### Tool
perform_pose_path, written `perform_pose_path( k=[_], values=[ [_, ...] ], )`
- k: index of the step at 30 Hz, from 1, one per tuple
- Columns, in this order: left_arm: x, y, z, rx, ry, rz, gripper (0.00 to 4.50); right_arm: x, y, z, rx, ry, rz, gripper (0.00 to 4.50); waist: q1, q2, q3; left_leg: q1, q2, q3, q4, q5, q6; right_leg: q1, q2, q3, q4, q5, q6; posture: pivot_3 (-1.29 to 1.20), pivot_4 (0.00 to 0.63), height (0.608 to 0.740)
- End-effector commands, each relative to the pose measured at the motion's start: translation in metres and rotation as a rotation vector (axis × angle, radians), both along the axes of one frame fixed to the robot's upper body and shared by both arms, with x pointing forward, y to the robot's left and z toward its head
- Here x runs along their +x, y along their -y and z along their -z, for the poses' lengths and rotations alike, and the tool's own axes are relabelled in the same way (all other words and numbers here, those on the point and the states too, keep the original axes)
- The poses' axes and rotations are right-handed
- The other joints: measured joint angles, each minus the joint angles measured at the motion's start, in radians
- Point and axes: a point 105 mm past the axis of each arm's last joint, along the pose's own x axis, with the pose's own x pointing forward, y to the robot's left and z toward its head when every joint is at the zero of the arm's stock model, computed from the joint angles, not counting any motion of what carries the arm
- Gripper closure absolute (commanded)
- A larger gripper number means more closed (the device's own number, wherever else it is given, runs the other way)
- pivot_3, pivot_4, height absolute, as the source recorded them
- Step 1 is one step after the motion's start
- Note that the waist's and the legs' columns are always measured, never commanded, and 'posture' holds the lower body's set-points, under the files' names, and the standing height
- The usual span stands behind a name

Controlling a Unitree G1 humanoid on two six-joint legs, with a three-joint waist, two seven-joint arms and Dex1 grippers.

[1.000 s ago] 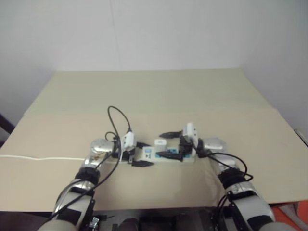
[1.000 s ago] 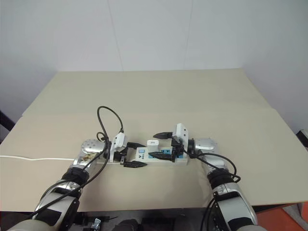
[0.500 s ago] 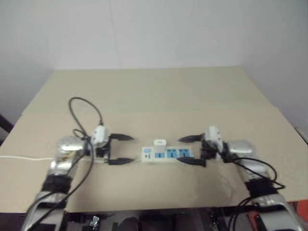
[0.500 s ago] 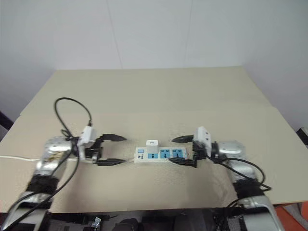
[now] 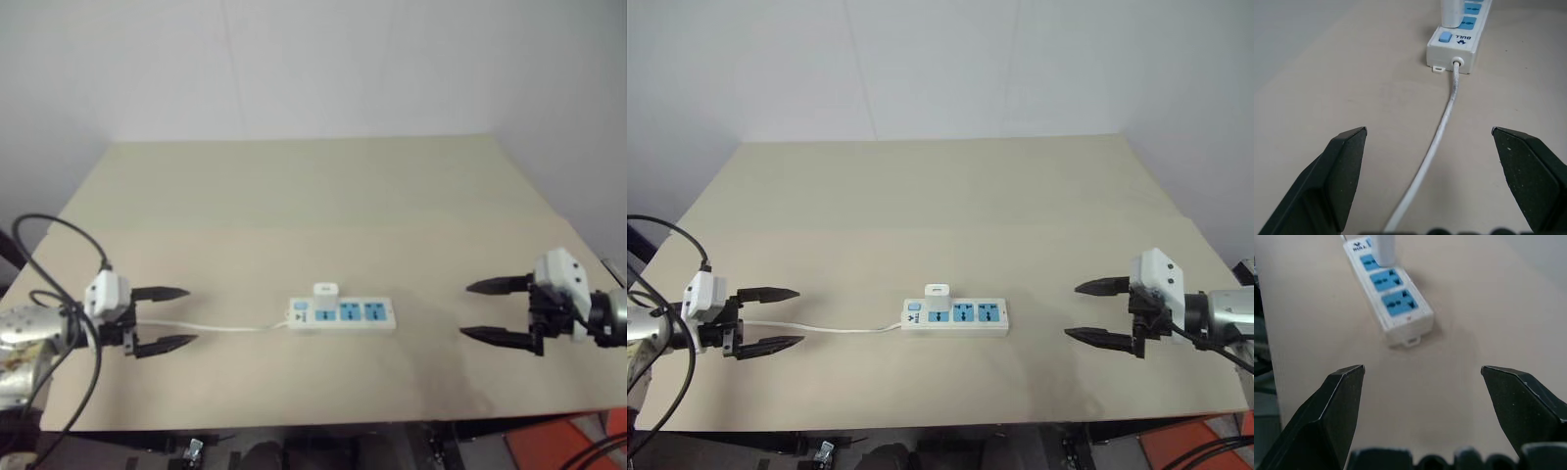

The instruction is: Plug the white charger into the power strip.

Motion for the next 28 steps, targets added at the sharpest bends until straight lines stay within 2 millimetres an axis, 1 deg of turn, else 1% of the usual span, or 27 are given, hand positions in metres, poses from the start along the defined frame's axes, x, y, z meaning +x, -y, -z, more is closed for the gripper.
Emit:
perform_pose_path(
  k=[1,4,7,10,15,18,28],
  values=[
    [-0.004,0.002,-0.019,-0.011,0.073,-0.007,0.02,0.0,-0.007,-0.017,0.022,0.073,-0.007,0.0,-0.003,0.0,0.001,0.001,0.001,0.0,0.0,0.0,0.0,0.001,0.0,0.0,0.0,0.0,0.0,0.0,0.15,0.74],
    [-0.006,0.004,-0.021,-0.016,0.073,-0.029,0.02,0.002,-0.009,-0.015,0.023,0.072,0.004,0.0,-0.001,0.0,0.001,0.002,0.001,0.001,-0.001,0.0,0.0,0.001,0.001,0.0,0.0,-0.002,0.004,0.0,0.15,0.74],
    [-0.013,0.004,-0.025,-0.038,0.078,-0.039,0.02,-0.001,-0.01,-0.013,0.024,0.065,-0.001,0.0,0.001,0.0,0.002,0.002,0.001,0.001,-0.001,0.0,0.0,0.001,0.001,0.001,0.0,0.0,0.0,0.0,0.15,0.74],
    [-0.016,0.001,-0.024,-0.031,0.066,-0.065,0.02,-0.003,-0.011,-0.014,0.03,0.068,-0.008,0.0,0.001,0.0,0.002,0.002,0.001,0.001,-0.001,0.0,0.0,0.001,0.0,0.001,-0.001,0.0,-0.001,0.0,0.15,0.74],
    [-0.017,-0.001,-0.024,-0.038,0.054,-0.11,0.02,-0.003,-0.007,-0.008,0.01,0.049,0.013,0.0,0.003,0.0,0.003,0.002,0.001,0.001,-0.001,0.0,0.0,0.002,0.001,0.0,0.0,0.0,0.0,0.0,0.15,0.74],
    [-0.018,0.0,-0.028,-0.06,0.062,-0.119,0.02,-0.004,-0.007,-0.007,0.005,0.043,0.011,0.0,0.002,0.0,0.003,0.002,0.001,0.001,-0.001,0.0,0.0,0.001,0.001,0.0,0.0,0.0,0.0,0.0,0.15,0.74],
    [-0.026,0.003,-0.028,-0.056,0.064,-0.151,0.02,0.002,-0.004,-0.006,-0.002,0.042,0.006,0.0,0.0,0.0,0.003,0.003,0.001,0.001,-0.001,0.0,0.0,0.001,0.001,0.001,0.0,0.0,-0.001,0.0,0.15,0.74]
  ],
)
